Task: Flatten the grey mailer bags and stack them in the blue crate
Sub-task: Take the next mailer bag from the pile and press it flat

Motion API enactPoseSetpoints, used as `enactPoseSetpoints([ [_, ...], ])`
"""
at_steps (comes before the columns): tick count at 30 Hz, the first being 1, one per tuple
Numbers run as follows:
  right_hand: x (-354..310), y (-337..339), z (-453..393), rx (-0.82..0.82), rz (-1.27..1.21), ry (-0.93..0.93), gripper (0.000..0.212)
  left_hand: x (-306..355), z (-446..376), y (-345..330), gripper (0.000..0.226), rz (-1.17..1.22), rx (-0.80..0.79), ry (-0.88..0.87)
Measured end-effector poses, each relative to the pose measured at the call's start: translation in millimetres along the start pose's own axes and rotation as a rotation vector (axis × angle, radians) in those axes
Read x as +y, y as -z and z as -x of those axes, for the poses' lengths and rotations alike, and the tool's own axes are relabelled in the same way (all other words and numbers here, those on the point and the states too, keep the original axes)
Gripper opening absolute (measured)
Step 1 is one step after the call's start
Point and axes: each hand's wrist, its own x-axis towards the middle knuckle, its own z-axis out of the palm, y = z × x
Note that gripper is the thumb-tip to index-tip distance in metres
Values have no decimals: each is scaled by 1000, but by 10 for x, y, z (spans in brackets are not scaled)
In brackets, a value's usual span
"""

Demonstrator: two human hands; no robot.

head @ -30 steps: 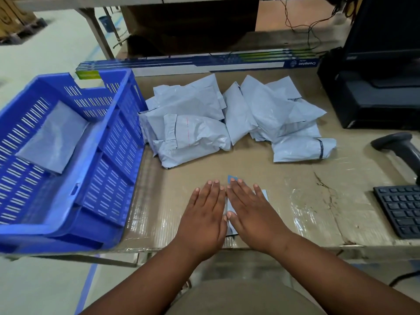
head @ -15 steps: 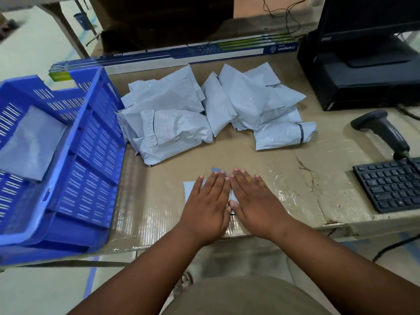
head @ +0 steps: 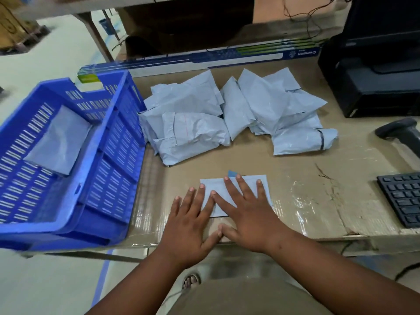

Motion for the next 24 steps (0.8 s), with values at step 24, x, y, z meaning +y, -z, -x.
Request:
enactPoseSetpoints([
  [24, 479, -76, 449, -31, -5, -132, 91, 450, -484, 70, 96, 2, -19, -214],
])
